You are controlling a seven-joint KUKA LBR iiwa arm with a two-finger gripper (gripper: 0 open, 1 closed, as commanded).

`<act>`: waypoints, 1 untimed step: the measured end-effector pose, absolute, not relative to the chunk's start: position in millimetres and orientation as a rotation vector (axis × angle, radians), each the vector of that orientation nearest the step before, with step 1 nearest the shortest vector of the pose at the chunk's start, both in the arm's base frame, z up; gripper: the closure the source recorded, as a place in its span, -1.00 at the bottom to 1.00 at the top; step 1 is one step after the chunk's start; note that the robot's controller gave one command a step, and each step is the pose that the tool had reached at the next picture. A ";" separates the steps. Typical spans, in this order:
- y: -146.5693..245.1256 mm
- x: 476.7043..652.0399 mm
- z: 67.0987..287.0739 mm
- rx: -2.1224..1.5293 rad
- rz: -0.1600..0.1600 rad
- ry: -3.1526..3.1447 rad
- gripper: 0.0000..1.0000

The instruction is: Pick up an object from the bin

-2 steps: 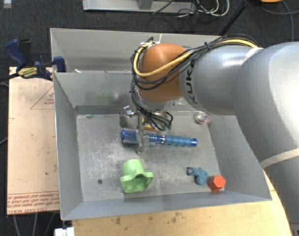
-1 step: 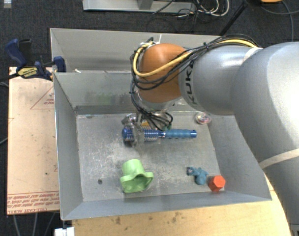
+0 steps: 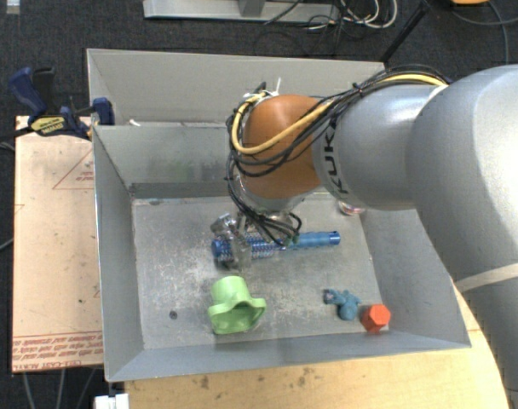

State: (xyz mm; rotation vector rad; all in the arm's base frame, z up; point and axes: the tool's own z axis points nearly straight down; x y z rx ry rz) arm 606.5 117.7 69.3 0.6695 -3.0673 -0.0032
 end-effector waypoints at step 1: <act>107.0 541.6 278.7 0.649 -0.001 -3.083 1.00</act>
Offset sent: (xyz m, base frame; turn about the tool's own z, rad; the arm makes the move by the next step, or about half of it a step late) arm -0.0656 -0.0116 0.2054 0.0143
